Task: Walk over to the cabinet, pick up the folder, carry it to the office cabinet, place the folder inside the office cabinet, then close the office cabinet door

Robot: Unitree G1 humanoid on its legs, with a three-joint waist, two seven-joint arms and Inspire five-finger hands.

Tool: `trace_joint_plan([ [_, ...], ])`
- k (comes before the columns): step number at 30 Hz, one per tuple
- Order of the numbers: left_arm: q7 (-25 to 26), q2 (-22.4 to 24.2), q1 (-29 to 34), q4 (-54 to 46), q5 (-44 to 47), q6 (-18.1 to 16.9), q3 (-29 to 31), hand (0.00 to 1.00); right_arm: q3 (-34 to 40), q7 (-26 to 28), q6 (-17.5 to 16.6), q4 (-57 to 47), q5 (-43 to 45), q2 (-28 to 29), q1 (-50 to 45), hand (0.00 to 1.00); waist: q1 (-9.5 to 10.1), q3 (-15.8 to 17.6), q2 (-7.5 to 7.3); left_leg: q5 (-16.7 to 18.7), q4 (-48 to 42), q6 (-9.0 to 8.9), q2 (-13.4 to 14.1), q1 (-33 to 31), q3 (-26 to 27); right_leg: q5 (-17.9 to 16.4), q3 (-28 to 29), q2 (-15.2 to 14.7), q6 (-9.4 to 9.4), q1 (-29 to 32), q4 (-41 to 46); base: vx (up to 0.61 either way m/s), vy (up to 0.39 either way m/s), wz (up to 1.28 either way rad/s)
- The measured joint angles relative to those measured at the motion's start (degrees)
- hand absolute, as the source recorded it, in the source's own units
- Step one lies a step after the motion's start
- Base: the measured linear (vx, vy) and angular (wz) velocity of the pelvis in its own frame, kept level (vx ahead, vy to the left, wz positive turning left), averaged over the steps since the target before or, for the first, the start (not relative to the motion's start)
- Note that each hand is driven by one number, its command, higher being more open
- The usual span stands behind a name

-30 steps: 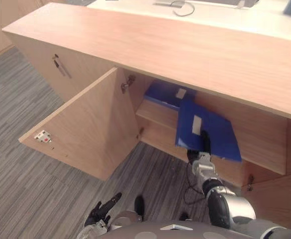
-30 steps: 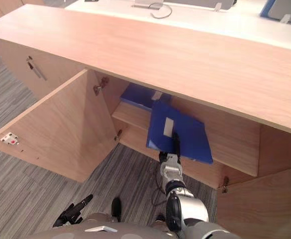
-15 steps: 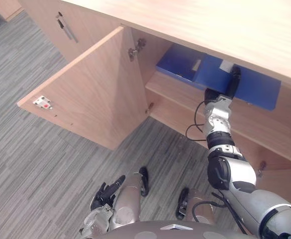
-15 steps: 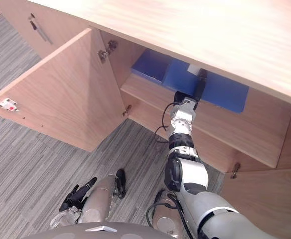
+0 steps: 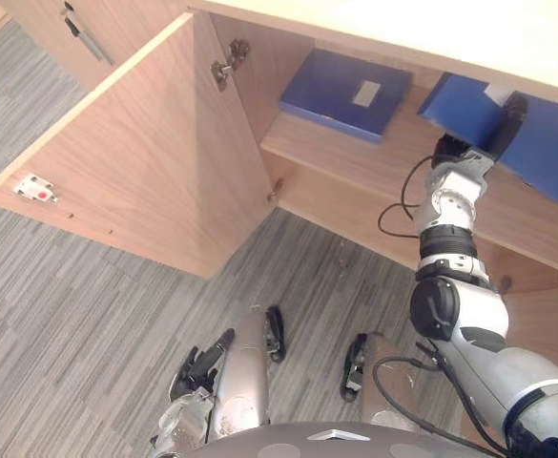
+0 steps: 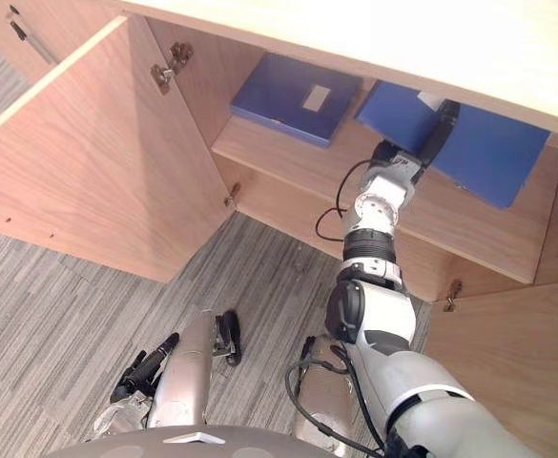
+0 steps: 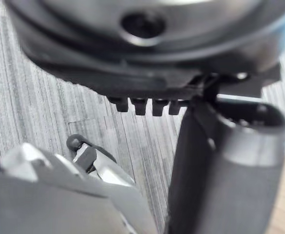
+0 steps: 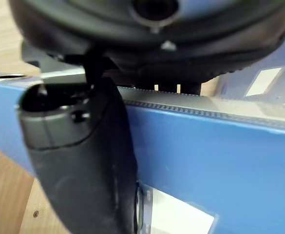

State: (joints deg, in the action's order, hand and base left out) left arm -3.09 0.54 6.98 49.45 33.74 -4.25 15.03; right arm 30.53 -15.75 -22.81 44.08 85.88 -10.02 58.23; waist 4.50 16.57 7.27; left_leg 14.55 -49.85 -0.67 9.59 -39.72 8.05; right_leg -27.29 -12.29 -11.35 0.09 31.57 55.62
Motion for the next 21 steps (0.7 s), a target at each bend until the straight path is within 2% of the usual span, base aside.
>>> trace_joint_plan([
  [4,0.0,0.1,0.0,-0.5,0.1,-0.5,0.4,1.0,0.4,-1.9,1.6,0.0,-0.3,-4.3,3.6,0.0,0.01,1.4,0.35,-0.3,-0.1,0.3,-0.4,-2.2,0.1,-0.1,0.0,-0.7,-0.03,2.6,1.2,-0.03,0.004,0.05],
  [8,0.1,0.1,0.5,-0.5,0.1,-0.5,0.7,1.0,0.1,-3.5,3.7,1.0,-4.4,-8.7,7.3,0.0,-0.13,2.7,0.48,-0.7,-0.3,0.18,-0.4,-4.0,0.4,-0.1,0.4,-0.9,-0.06,4.8,1.8,0.02,-0.002,-0.02],
  [13,0.0,0.2,0.3,-1.9,0.4,-0.6,0.6,1.0,-7.9,-5.1,6.8,6.8,-6.9,-14.9,15.5,0.0,-0.74,4.4,0.83,-0.6,-1.6,0.24,-0.2,-6.5,1.0,-0.1,0.7,-1.5,-0.05,8.2,4.0,0.05,-0.004,-0.06],
  [16,0.0,0.1,0.0,-2.8,0.5,-0.7,0.5,1.0,-12.6,-5.2,7.4,9.8,-6.9,-17.7,18.7,0.0,-0.73,5.5,0.83,-0.5,-3.3,0.18,-0.1,-9.1,0.4,-0.2,0.5,-1.7,0.02,10.6,6.3,-0.01,-0.014,0.07],
  [18,0.0,0.1,-0.2,-3.2,1.3,-0.6,0.4,1.0,-15.1,-5.4,8.0,11.8,-7.0,-19.3,20.2,0.0,-0.67,5.9,0.7,-0.5,-4.3,0.18,-0.3,-10.8,0.3,-0.7,0.6,-2.3,-0.12,12.4,7.7,-0.06,-0.013,0.08],
  [21,0.1,0.1,-0.2,-3.1,2.4,-0.6,0.3,1.0,-19.6,-5.8,10.8,14.9,-9.9,-21.8,20.5,0.0,-0.85,6.2,0.6,-0.3,-6.1,0.17,-0.8,-13.4,-0.2,-1.9,0.9,-2.8,-0.29,14.7,9.9,-0.07,-0.012,0.1],
])
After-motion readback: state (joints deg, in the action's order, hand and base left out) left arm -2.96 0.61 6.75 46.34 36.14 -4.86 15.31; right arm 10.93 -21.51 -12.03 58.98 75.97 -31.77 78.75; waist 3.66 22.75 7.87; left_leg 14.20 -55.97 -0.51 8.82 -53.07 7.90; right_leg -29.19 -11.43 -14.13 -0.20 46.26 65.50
